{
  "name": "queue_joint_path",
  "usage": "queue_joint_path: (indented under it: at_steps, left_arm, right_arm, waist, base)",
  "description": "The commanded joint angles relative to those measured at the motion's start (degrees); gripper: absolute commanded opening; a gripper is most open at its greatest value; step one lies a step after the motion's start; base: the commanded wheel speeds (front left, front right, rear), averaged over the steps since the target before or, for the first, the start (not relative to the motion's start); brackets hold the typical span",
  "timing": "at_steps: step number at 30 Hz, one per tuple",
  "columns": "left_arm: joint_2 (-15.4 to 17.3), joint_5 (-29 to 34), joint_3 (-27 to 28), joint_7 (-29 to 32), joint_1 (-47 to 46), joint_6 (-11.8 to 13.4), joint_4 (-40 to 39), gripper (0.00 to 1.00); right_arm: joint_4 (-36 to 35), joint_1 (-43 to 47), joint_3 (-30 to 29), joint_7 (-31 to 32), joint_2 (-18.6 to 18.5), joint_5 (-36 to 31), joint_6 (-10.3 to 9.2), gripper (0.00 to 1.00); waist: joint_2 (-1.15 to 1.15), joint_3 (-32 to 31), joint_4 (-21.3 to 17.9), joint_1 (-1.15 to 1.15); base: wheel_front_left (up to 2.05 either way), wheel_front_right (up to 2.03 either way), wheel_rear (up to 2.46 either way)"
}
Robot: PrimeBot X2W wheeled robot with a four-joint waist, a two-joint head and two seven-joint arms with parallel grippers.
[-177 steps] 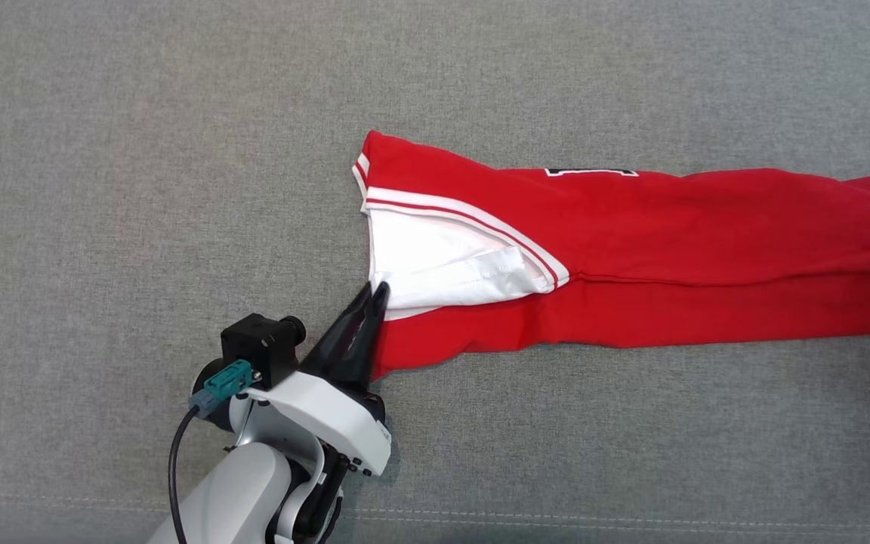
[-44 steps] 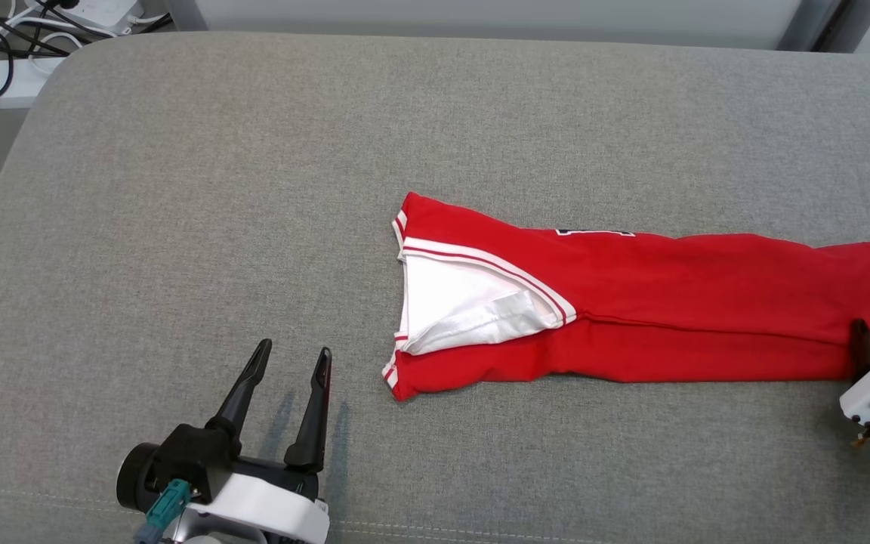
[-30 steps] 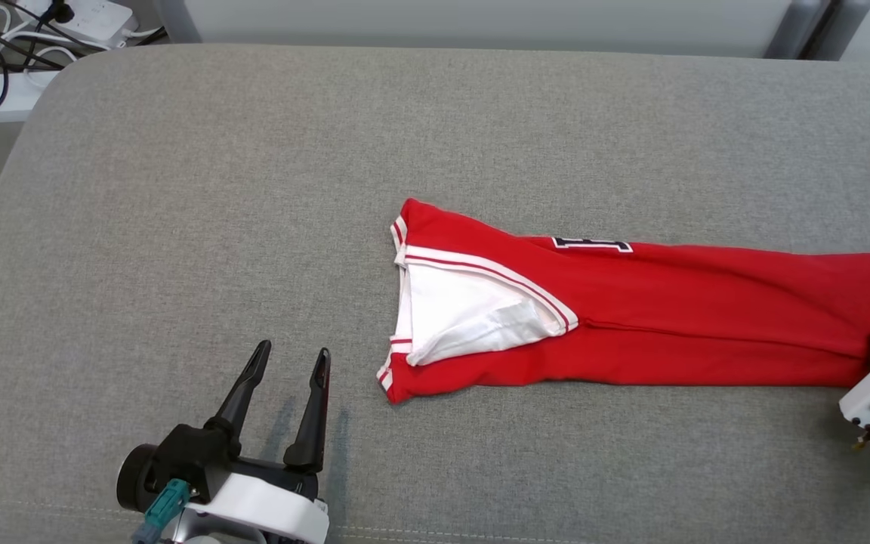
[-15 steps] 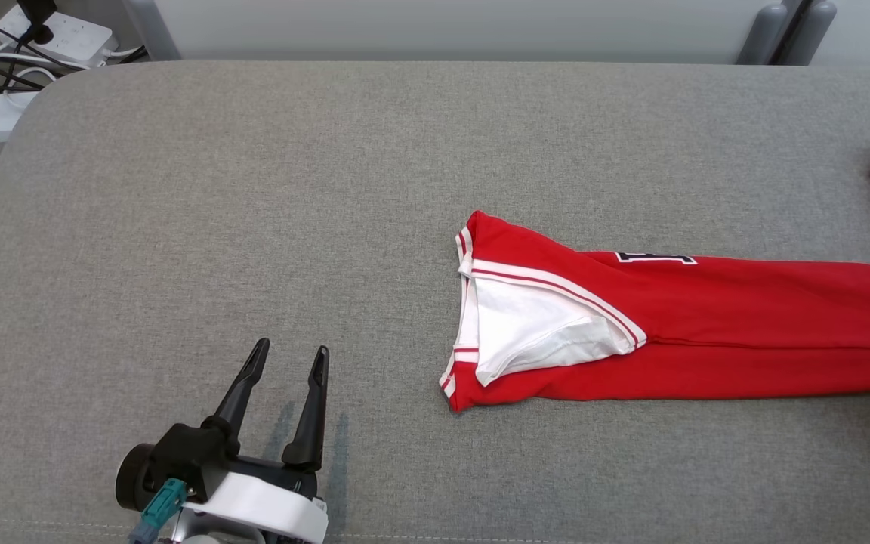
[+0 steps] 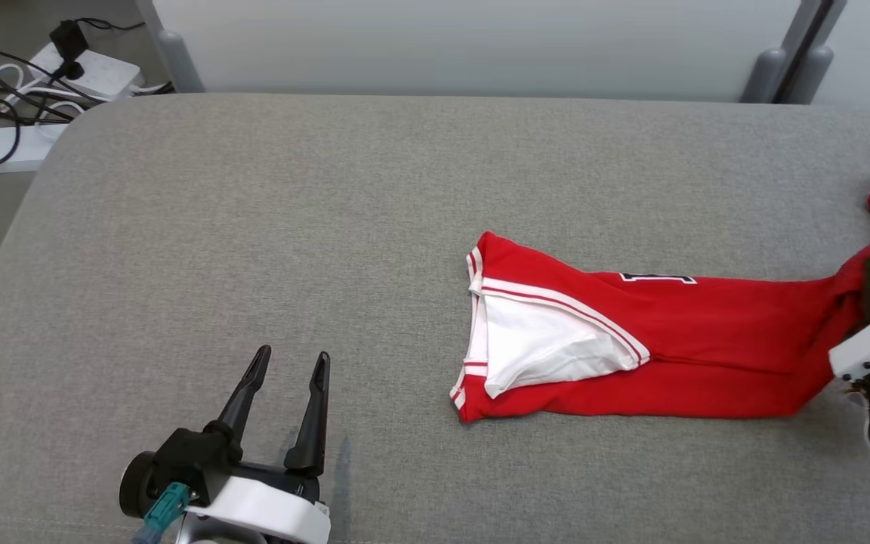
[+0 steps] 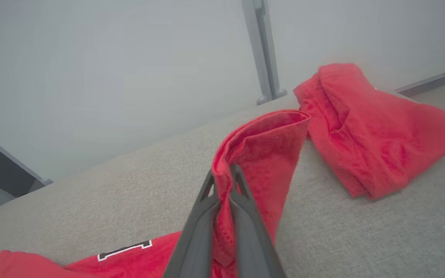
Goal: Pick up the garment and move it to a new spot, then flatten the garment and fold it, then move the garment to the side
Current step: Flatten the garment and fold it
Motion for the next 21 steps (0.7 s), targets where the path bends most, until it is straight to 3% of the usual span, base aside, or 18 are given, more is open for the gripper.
queue_joint_path:
  at_steps: [1, 10, 21]
  left_arm:
    - [0.18, -0.46, 1.55, -0.59, -0.33, 0.71, -1.54, 1.00]
    - [0.18, -1.18, 0.97, -0.59, 0.74, 1.19, -1.50, 1.00]
    - [0.18, -1.43, 0.88, -0.59, 0.94, 1.10, -1.00, 1.00]
  right_arm:
    - [-4.36, 1.57, 2.15, 0.60, 0.08, 0.75, -0.17, 0.00]
    - [-21.54, 7.60, 5.21, 6.13, 3.60, -0.26, -0.17, 0.00]
    - [-32.32, 13.10, 2.83, 12.23, 10.68, -7.07, -0.17, 0.00]
  waist:
    - [0.00, -0.68, 0.85, 0.00]
    - [0.00, -2.06, 5.18, 0.00]
    - [0.00, -2.51, 11.16, 0.00]
  base:
    - [0.00, 0.00, 0.00]
    - [0.00, 0.00, 0.00]
    - [0.00, 0.00, 0.00]
